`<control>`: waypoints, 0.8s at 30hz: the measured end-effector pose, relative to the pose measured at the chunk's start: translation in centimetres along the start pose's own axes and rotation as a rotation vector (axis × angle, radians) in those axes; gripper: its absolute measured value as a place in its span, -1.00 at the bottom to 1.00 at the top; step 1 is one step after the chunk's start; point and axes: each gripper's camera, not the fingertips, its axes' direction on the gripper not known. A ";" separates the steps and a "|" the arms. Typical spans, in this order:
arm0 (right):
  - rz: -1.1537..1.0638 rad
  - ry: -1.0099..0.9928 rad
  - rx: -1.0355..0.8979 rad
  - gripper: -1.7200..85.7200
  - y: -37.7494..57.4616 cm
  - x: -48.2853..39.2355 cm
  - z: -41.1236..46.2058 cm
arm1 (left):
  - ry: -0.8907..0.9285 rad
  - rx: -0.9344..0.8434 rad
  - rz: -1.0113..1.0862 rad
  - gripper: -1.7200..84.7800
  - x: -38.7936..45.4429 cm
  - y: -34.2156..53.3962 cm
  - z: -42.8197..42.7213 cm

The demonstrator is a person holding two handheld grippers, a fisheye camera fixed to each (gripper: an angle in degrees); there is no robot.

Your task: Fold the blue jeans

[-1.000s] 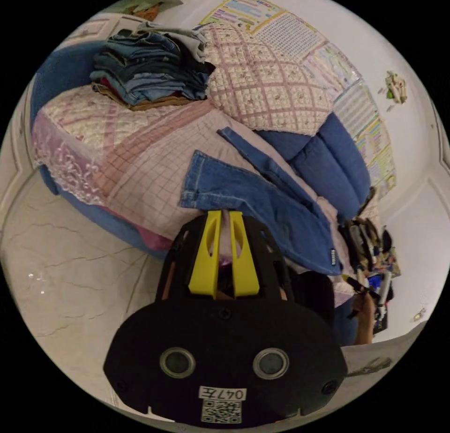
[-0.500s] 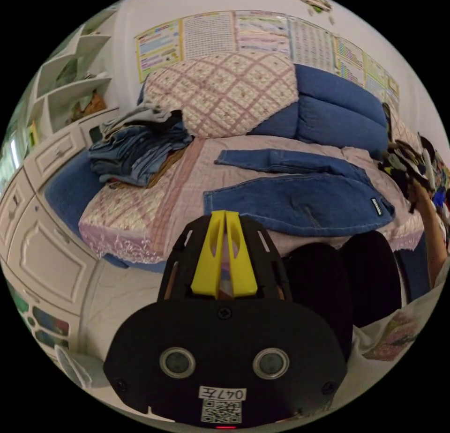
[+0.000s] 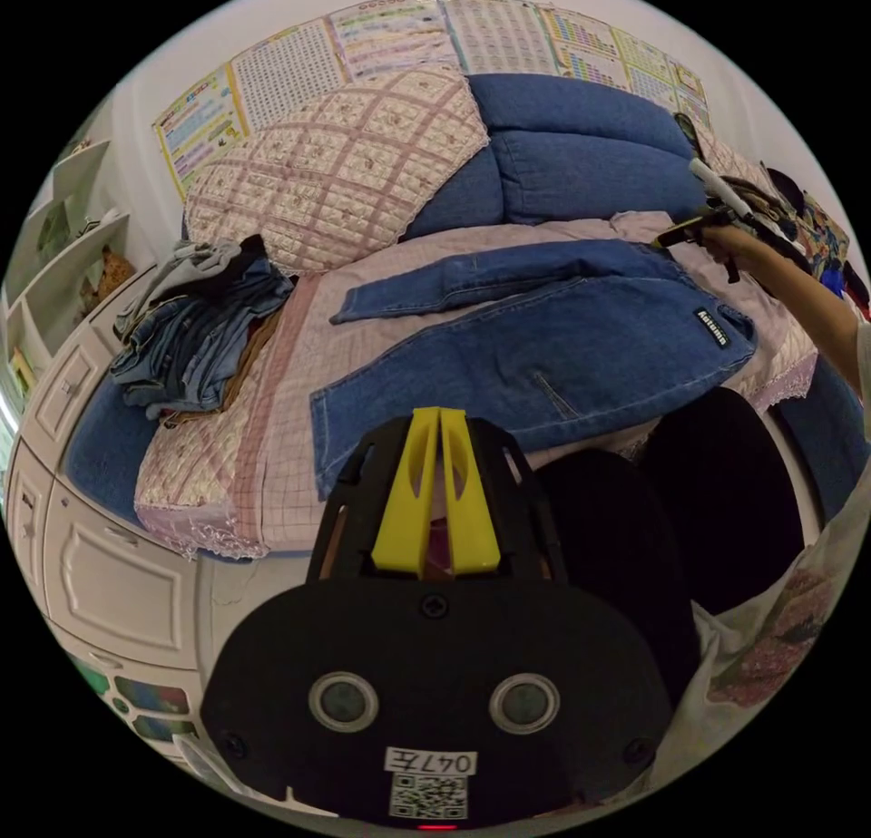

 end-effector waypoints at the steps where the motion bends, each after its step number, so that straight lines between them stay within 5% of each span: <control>1: 0.000 0.068 0.046 -0.97 -0.7 -0.7 -1.1 | 0.002 -0.006 0.001 -0.98 0.0 0.6 0.8; 12: 0.199 0.276 -0.009 -0.95 -7.0 -4.0 0.1 | 0.008 -0.016 0.013 -0.98 -3.0 5.9 3.6; 16: -0.013 -0.021 0.200 -0.93 -9.8 -10.6 -5.6 | 0.042 -0.014 -0.032 -0.98 -6.6 7.5 4.1; 19: -0.213 -0.262 0.171 -0.95 -11.8 -16.4 -6.3 | 0.054 -0.028 -0.058 -0.98 -9.3 7.6 4.4; 24: -0.360 -0.356 0.069 -0.97 -14.3 -22.2 -3.8 | 0.027 -0.022 -0.028 -0.98 -13.2 7.5 3.2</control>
